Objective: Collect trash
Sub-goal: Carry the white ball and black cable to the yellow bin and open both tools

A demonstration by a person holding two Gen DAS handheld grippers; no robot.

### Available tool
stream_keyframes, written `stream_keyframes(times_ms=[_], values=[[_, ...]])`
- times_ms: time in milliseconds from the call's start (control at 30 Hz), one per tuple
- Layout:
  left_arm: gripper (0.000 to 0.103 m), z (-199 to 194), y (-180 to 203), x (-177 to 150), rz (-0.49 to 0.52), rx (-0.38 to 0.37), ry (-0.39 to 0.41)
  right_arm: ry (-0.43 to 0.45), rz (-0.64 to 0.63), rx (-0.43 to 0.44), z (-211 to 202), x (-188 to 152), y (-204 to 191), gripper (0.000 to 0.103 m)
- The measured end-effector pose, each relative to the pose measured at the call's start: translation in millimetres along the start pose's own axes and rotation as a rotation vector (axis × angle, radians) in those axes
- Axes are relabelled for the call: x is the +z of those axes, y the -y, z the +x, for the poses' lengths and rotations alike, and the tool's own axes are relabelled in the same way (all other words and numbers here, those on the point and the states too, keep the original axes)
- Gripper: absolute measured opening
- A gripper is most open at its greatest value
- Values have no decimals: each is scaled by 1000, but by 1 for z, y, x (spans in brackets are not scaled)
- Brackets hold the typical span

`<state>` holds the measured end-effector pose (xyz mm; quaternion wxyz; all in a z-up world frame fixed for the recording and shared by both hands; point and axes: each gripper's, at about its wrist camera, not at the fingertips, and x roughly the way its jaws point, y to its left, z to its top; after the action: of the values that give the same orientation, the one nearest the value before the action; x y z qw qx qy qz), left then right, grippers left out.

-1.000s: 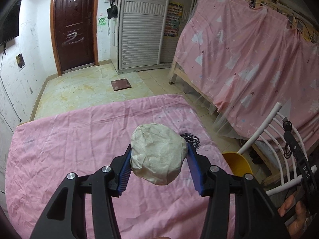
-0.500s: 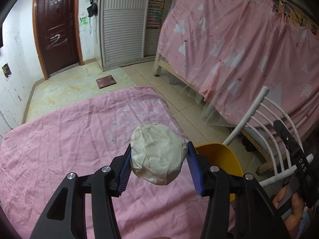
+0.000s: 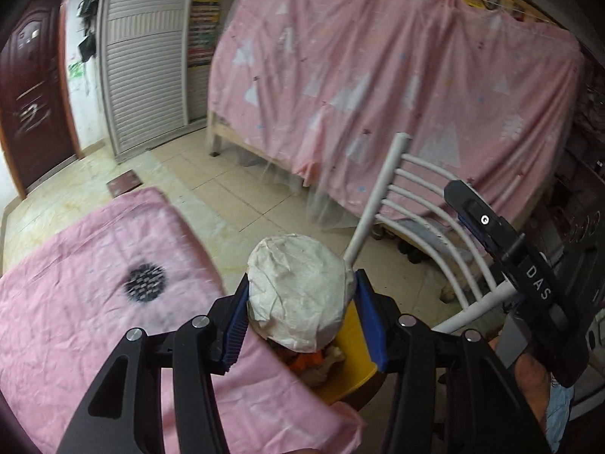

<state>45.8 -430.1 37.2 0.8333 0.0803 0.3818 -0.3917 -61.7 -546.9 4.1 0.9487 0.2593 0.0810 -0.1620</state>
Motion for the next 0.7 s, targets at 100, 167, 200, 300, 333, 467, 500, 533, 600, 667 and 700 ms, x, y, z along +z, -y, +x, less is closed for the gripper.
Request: stream_keyframes(times_ms=[100, 167, 200, 300, 333, 467, 500, 533, 600, 667, 700], values=[[72, 4, 12, 1, 28, -18, 12, 21, 29, -2, -6, 2, 7, 64], [80, 3, 15, 1, 31, -14, 23, 25, 42, -5, -8, 2, 10, 67], [80, 4, 14, 0, 35, -7, 25, 23, 48, -3, -7, 3, 12, 70], [80, 6, 13, -1, 32, 2, 17, 17, 57, 4, -6, 2, 13, 71], [80, 6, 10, -2, 23, 4, 17, 14, 56, 7, -5, 2, 13, 72], [81, -2, -6, -5, -10, 12, 27, 6, 40, 18, -2, 0, 6, 82], [81, -4, -9, -5, -17, 14, 31, 5, 37, 22, -1, -1, 4, 88], [82, -7, -16, -7, -33, 19, 38, 3, 32, 27, 0, -2, 2, 92], [84, -14, -27, -10, -58, 27, 51, -9, 18, 38, 4, -4, -4, 97], [92, -23, -42, -15, -86, 53, 72, -25, -11, 47, 9, -9, -14, 97], [93, -28, -49, -18, -99, 68, 87, -35, -35, 50, 12, -12, -21, 97]])
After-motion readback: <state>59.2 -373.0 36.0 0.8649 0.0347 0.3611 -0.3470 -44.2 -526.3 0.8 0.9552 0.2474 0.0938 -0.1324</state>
